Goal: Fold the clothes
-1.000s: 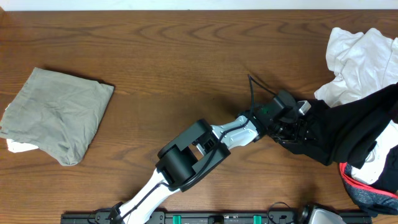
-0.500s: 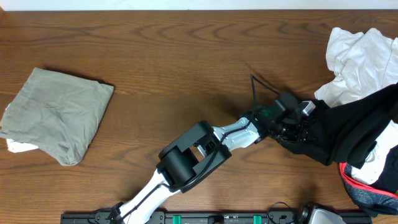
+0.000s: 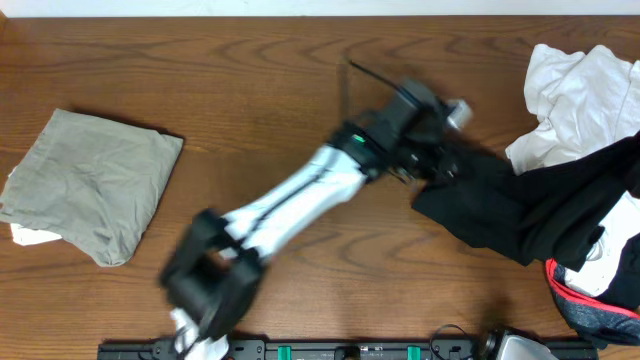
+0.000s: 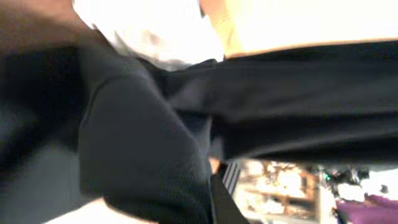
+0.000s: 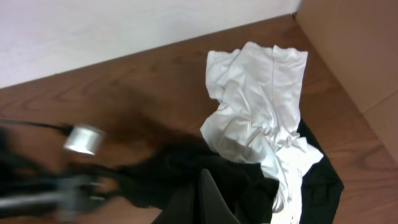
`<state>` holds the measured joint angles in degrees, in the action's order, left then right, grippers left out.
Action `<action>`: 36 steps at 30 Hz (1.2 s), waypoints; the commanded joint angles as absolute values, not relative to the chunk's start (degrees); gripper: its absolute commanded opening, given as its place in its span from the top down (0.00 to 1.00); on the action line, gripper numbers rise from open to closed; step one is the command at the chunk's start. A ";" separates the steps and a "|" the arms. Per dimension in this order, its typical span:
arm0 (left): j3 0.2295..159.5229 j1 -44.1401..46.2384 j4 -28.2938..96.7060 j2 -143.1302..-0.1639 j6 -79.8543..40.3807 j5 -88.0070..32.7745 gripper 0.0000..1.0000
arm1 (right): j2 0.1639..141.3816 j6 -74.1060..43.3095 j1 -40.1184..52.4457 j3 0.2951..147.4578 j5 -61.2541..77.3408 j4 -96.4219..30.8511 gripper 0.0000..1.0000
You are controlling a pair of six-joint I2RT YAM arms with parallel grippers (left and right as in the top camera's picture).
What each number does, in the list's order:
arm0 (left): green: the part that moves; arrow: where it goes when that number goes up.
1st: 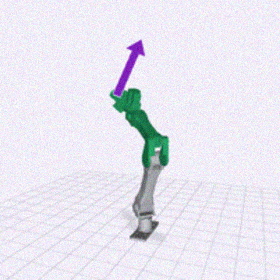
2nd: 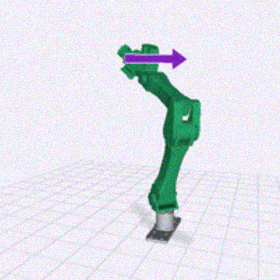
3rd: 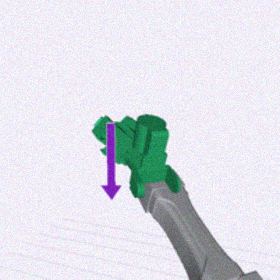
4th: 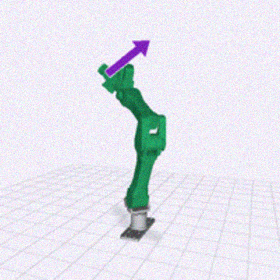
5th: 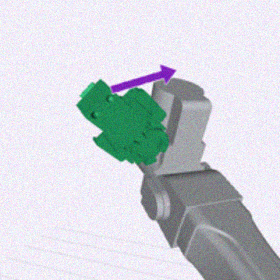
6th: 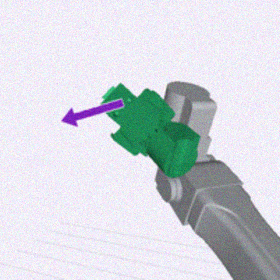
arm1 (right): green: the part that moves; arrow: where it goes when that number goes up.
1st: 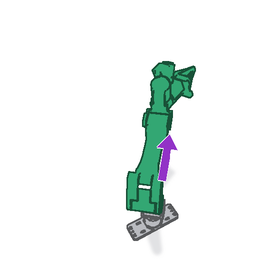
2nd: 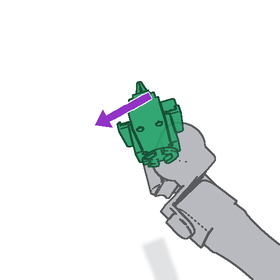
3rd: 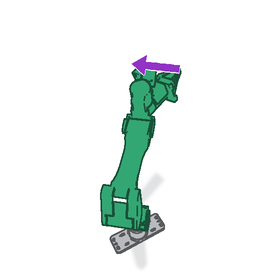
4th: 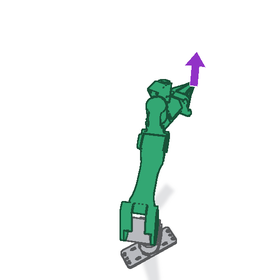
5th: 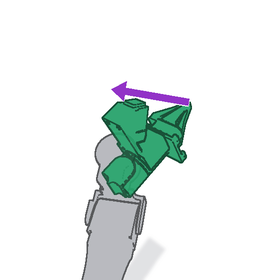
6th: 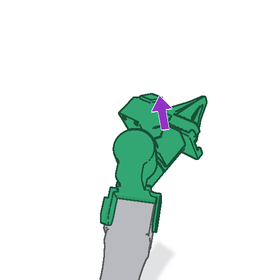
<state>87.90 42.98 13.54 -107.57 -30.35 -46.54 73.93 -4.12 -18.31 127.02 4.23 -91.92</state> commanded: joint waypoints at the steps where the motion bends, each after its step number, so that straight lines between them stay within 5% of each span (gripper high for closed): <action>1: 88.86 36.75 18.17 -99.18 -22.94 -43.44 0.94 | 74.61 -4.86 -18.74 127.76 4.51 -91.98 0.99; 14: 88.86 13.96 35.44 -72.58 -14.15 -43.38 0.95 | 74.24 -4.86 -18.74 127.79 9.17 -91.85 0.99; 36: 94.59 -0.64 41.60 -51.86 -13.93 -43.97 0.94 | 67.48 -6.02 -18.74 127.83 11.64 -90.70 0.99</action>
<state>91.09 -0.12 42.19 -52.84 -14.55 -43.13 68.38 -4.21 -18.31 127.02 12.03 -91.11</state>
